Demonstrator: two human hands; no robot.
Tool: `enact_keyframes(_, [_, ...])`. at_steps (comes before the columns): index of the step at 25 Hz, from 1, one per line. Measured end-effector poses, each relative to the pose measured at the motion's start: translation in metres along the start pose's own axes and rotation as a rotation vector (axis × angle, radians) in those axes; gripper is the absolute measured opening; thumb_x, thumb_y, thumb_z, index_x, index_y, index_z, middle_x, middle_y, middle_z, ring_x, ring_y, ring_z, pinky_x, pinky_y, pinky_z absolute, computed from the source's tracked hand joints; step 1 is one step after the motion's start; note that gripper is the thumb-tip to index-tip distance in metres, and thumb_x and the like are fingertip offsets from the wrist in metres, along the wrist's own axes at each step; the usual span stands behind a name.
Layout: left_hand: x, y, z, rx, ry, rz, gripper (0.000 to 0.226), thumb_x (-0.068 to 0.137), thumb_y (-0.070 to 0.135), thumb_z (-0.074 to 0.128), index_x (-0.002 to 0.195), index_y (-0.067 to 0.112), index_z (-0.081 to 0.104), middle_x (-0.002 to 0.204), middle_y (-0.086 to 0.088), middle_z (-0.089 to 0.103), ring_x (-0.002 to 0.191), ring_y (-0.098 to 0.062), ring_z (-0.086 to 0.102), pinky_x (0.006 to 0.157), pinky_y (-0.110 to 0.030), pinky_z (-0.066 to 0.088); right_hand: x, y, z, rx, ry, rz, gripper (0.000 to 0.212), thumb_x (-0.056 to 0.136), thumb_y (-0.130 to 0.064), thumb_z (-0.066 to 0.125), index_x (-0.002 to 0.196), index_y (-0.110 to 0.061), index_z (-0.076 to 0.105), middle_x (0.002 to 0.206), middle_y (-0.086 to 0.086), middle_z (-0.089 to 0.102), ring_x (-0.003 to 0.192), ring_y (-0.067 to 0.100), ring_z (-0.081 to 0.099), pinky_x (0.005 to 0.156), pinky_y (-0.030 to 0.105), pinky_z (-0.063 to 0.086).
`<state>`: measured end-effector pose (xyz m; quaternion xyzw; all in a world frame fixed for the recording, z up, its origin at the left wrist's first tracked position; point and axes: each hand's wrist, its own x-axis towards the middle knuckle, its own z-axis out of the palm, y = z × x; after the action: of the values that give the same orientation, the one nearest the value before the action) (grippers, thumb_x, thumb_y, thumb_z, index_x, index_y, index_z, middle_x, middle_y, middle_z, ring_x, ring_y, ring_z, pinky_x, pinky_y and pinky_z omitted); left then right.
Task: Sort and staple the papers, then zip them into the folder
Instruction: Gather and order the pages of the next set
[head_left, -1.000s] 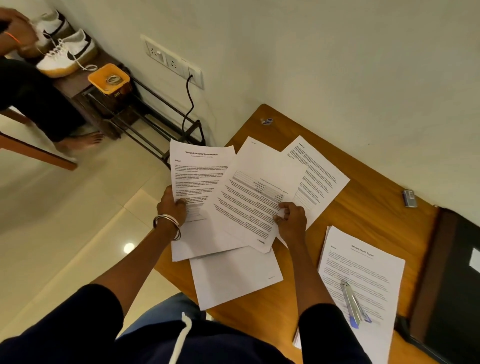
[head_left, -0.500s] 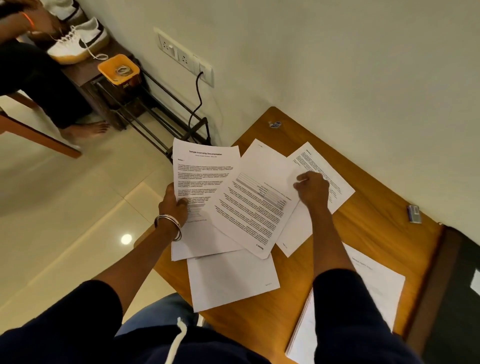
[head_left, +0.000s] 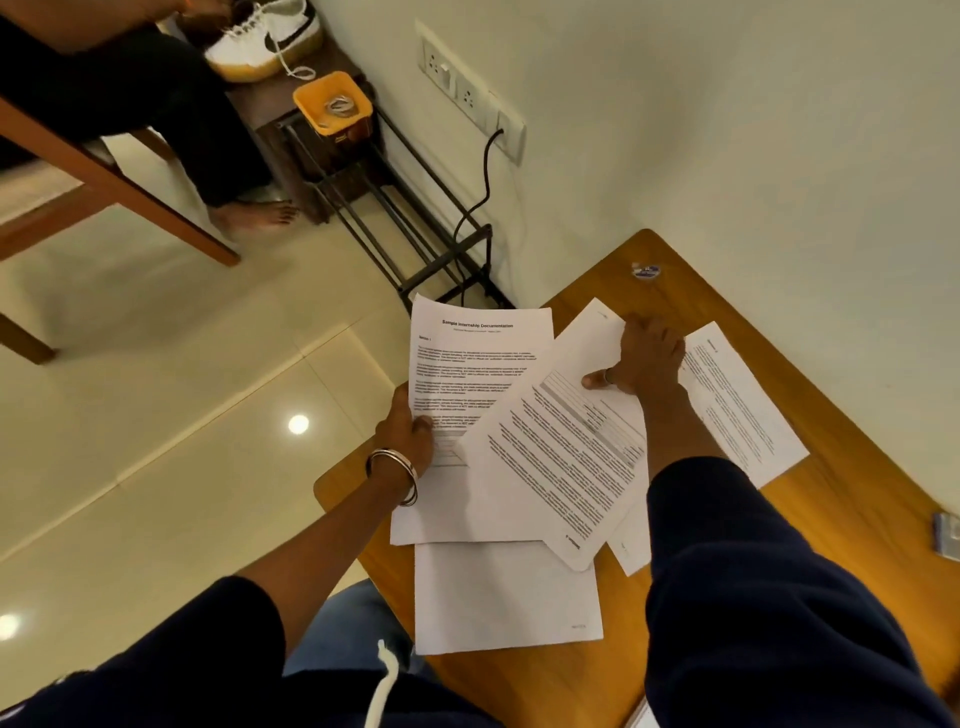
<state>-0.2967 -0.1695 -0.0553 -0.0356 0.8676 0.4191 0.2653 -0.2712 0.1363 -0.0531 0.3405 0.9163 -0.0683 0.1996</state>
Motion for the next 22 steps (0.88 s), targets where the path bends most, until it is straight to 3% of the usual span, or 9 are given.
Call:
enact_keyframes(2, [0.0, 0.003, 0.001, 0.018, 0.022, -0.011, 0.049, 0.094, 0.005, 0.042, 0.139, 0.02, 0.033, 0.123, -0.007, 0.059, 0.103, -0.028, 0.059, 0.079, -0.027, 0.045, 0.004, 0.006, -0.001, 0.07, -0.022, 0.039, 0.104, 0.061, -0.049, 0.084, 0.141, -0.014, 0.027, 0.145, 0.018, 0.031, 0.138, 0.04, 0.025, 0.113, 0.054, 0.019])
enact_keyframes(6, [-0.002, 0.007, 0.002, 0.014, 0.038, -0.016, 0.049, 0.094, 0.005, 0.042, 0.139, 0.019, 0.033, 0.125, -0.007, 0.058, 0.105, -0.029, 0.058, 0.079, -0.027, 0.043, -0.006, 0.018, -0.014, 0.494, 0.037, 0.072, 0.054, 0.078, -0.023, 0.077, 0.124, -0.009, 0.053, 0.131, 0.015, 0.055, 0.124, 0.038, 0.047, 0.108, 0.053, 0.032])
enact_keyframes(9, [-0.003, 0.008, 0.001, 0.02, 0.028, -0.03, 0.046, 0.095, 0.006, 0.042, 0.138, 0.017, 0.034, 0.125, -0.008, 0.058, 0.105, -0.029, 0.058, 0.079, -0.03, 0.045, -0.037, 0.043, -0.023, 0.806, 0.191, 0.113, 0.035, 0.084, -0.026, 0.071, 0.111, -0.004, 0.063, 0.115, 0.015, 0.065, 0.106, 0.035, 0.06, 0.097, 0.05, 0.047])
enact_keyframes(13, [-0.01, 0.011, 0.003, -0.012, 0.074, 0.108, 0.042, 0.093, 0.002, 0.042, 0.134, 0.013, 0.042, 0.121, -0.01, 0.06, 0.104, -0.026, 0.058, 0.079, -0.027, 0.043, -0.114, 0.073, 0.014, 1.381, 0.555, 0.627, 0.035, 0.081, -0.023, 0.074, 0.113, -0.012, 0.066, 0.114, 0.003, 0.067, 0.103, 0.024, 0.063, 0.092, 0.049, 0.052])
enact_keyframes(15, [-0.013, 0.017, 0.003, -0.04, 0.106, 0.176, 0.038, 0.093, -0.001, 0.042, 0.13, 0.007, 0.047, 0.12, -0.013, 0.06, 0.106, -0.026, 0.057, 0.084, -0.026, 0.042, -0.154, 0.072, 0.043, 1.68, 0.558, 0.833, 0.039, 0.077, -0.018, 0.077, 0.114, -0.014, 0.066, 0.113, 0.0, 0.068, 0.102, 0.022, 0.064, 0.087, 0.047, 0.055])
enact_keyframes(18, [-0.012, 0.03, -0.001, -0.121, 0.163, 0.227, 0.033, 0.09, -0.003, 0.045, 0.122, 0.001, 0.053, 0.118, -0.017, 0.061, 0.109, -0.029, 0.057, 0.089, -0.028, 0.043, -0.207, 0.051, 0.07, 1.885, 0.55, 0.985, 0.038, 0.078, -0.004, 0.075, 0.113, -0.012, 0.065, 0.102, 0.001, 0.067, 0.089, 0.02, 0.065, 0.059, 0.032, 0.058])
enact_keyframes(19, [-0.011, 0.038, -0.005, -0.184, 0.207, 0.226, 0.034, 0.089, -0.004, 0.046, 0.122, 0.0, 0.054, 0.118, -0.018, 0.061, 0.108, -0.026, 0.056, 0.09, -0.028, 0.043, -0.22, 0.042, 0.081, 1.937, 0.54, 1.056, 0.039, 0.079, -0.002, 0.073, 0.115, -0.012, 0.063, 0.102, 0.002, 0.067, 0.088, 0.021, 0.064, 0.056, 0.031, 0.057])
enact_keyframes(20, [-0.01, 0.047, -0.011, -0.254, 0.244, 0.198, 0.035, 0.089, -0.006, 0.046, 0.122, -0.002, 0.054, 0.119, -0.019, 0.06, 0.108, -0.024, 0.055, 0.091, -0.027, 0.043, -0.23, 0.034, 0.09, 1.977, 0.524, 1.12, 0.043, 0.079, -0.003, 0.073, 0.12, -0.013, 0.061, 0.107, 0.003, 0.066, 0.093, 0.024, 0.064, 0.062, 0.035, 0.058])
enact_keyframes(22, [-0.001, 0.06, -0.023, -0.424, 0.164, 0.054, 0.036, 0.089, -0.008, 0.044, 0.124, -0.007, 0.052, 0.124, -0.023, 0.056, 0.114, -0.029, 0.053, 0.094, -0.027, 0.042, -0.242, 0.02, 0.096, 2.022, 0.491, 1.182, 0.051, 0.08, -0.005, 0.073, 0.126, -0.018, 0.057, 0.117, 0.005, 0.064, 0.105, 0.027, 0.062, 0.082, 0.046, 0.056])
